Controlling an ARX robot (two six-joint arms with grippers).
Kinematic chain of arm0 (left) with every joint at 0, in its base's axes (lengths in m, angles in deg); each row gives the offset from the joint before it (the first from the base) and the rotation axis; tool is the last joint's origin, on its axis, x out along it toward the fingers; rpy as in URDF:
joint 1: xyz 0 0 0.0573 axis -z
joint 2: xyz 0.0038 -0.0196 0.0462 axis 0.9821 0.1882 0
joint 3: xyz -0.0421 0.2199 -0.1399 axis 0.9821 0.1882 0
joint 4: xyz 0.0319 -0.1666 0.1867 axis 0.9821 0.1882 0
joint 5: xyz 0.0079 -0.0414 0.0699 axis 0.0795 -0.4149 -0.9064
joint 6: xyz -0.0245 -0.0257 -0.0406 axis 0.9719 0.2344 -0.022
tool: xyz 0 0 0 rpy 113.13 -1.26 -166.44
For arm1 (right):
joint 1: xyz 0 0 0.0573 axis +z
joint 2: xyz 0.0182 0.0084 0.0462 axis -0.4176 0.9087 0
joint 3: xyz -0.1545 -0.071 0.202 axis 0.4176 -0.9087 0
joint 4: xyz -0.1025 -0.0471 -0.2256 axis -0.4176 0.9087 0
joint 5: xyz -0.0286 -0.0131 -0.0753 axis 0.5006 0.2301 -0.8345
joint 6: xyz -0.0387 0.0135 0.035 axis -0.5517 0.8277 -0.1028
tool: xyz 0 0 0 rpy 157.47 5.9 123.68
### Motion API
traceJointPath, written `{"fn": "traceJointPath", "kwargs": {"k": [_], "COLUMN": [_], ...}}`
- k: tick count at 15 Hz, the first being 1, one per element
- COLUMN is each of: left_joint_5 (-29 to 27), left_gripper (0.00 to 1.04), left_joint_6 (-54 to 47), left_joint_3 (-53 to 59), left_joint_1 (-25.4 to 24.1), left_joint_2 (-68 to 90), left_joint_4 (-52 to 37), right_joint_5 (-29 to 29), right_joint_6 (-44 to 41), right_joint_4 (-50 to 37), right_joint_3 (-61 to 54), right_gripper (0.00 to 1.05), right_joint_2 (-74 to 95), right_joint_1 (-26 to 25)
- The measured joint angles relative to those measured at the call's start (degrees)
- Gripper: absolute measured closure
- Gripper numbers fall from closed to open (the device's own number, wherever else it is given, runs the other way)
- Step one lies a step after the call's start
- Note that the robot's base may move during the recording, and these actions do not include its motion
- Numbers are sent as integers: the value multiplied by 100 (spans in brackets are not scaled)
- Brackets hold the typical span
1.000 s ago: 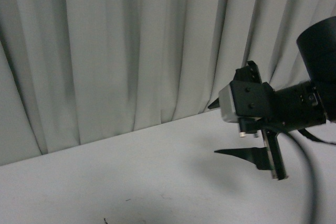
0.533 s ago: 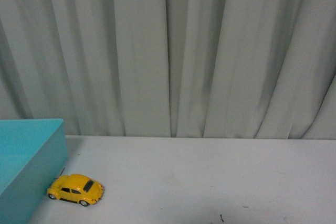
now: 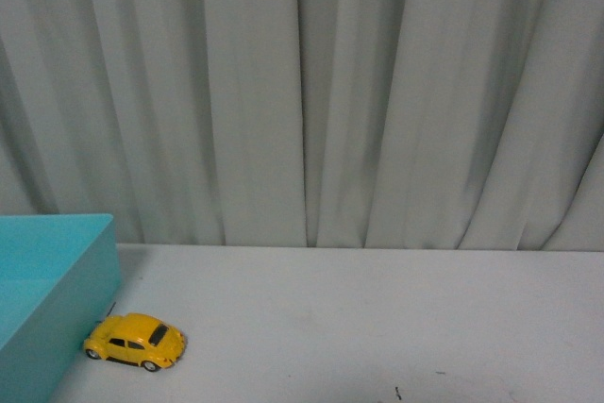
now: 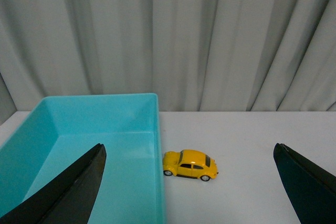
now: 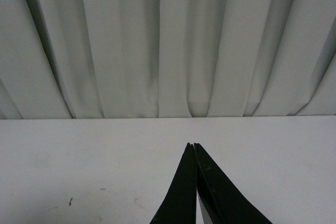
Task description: Wind up and store yellow beetle toy
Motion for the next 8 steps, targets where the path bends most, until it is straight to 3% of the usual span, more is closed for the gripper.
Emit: {"fn": "traceJointPath", "kwargs": {"k": [8], "left_joint_5": [2], "left_gripper": [7], "left_joint_6": [0], "left_joint_3": [0], "left_joint_1": [0], "left_joint_2": [0], "left_joint_4": [0], "right_joint_5": [0], "right_joint_6": [0], "right_joint_4": [1340], "right_joint_3": [-2], "right_gripper": [103], "right_joint_2": [-1394], "right_joint_1": [0]}}
